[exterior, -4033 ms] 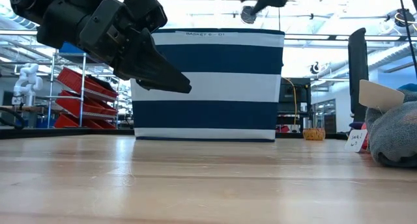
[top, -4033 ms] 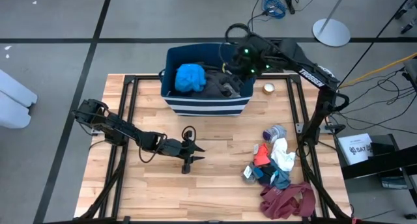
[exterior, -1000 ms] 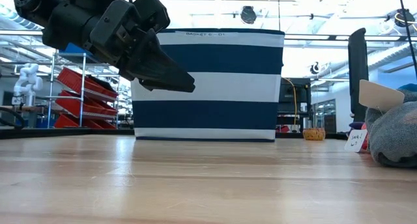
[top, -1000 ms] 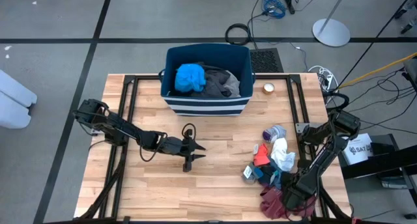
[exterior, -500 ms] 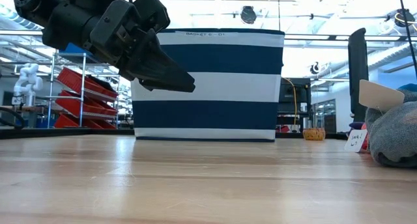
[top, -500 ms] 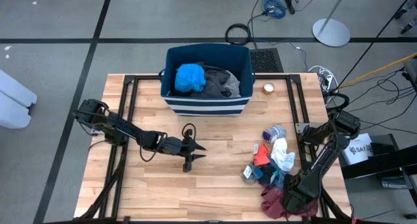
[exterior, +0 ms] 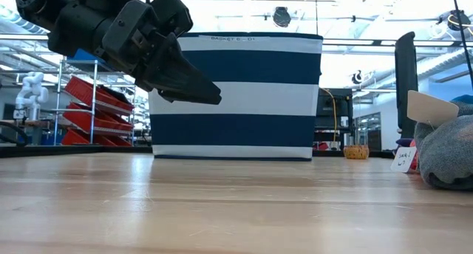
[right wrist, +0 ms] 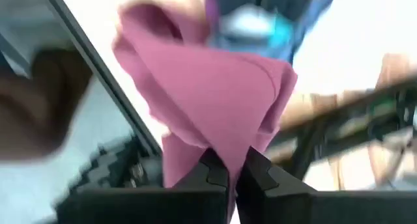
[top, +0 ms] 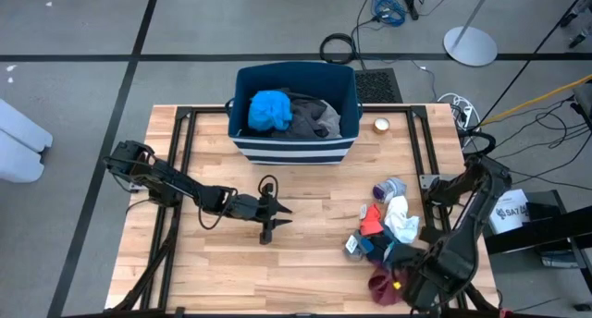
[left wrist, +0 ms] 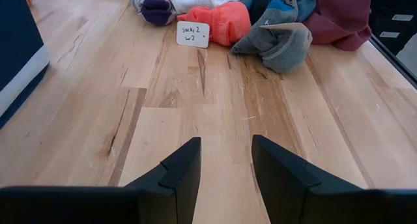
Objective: Sort clothes
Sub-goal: Put the red underwear into the blue laundry bin
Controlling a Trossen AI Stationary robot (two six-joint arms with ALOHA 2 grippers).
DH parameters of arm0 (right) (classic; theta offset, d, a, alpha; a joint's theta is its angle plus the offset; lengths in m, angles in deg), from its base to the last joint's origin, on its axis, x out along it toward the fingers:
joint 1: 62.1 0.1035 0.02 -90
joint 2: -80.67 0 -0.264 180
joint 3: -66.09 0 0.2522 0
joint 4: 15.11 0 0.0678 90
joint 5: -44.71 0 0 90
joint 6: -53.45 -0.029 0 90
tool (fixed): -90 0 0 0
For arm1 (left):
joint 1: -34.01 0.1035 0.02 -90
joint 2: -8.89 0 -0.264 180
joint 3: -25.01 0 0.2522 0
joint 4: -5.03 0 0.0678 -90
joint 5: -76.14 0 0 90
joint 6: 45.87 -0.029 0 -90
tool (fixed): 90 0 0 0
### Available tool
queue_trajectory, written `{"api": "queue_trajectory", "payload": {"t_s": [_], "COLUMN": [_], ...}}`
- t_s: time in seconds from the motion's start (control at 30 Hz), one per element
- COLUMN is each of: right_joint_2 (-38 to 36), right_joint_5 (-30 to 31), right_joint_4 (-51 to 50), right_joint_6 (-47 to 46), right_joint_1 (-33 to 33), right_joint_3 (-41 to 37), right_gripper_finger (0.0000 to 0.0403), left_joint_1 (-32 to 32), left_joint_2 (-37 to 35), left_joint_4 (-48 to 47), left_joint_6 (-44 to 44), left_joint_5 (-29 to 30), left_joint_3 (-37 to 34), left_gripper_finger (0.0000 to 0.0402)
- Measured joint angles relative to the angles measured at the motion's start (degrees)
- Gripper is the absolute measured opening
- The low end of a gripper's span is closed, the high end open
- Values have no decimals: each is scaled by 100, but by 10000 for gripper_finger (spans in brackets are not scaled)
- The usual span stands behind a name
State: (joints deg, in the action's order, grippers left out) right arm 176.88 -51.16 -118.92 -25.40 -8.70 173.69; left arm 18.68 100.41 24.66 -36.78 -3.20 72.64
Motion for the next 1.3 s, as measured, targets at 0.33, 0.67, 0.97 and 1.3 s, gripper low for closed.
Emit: {"api": "queue_trajectory", "payload": {"t_s": [0.33,0.67,0.97,1.3], "right_joint_2": [2,2,4,4], "right_joint_5": [2137,3230,3483,3471], "right_joint_4": [50,1126,2525,3742], "right_joint_6": [868,2908,5006,7251], "right_joint_1": [-406,-1044,-1746,-2891], "right_joint_3": [905,1512,1906,2708], "right_gripper_finger": [0,0,0,0], "left_joint_1": [0,0,0,0], "left_joint_2": [0,0,0,0], "left_joint_4": [13,15,17,20], "left_joint_6": [-53,-55,-55,-37], "left_joint_5": [7,28,26,600], "left_joint_3": [-1,-1,1,0], "left_gripper_finger": [145,145,145,145]}}
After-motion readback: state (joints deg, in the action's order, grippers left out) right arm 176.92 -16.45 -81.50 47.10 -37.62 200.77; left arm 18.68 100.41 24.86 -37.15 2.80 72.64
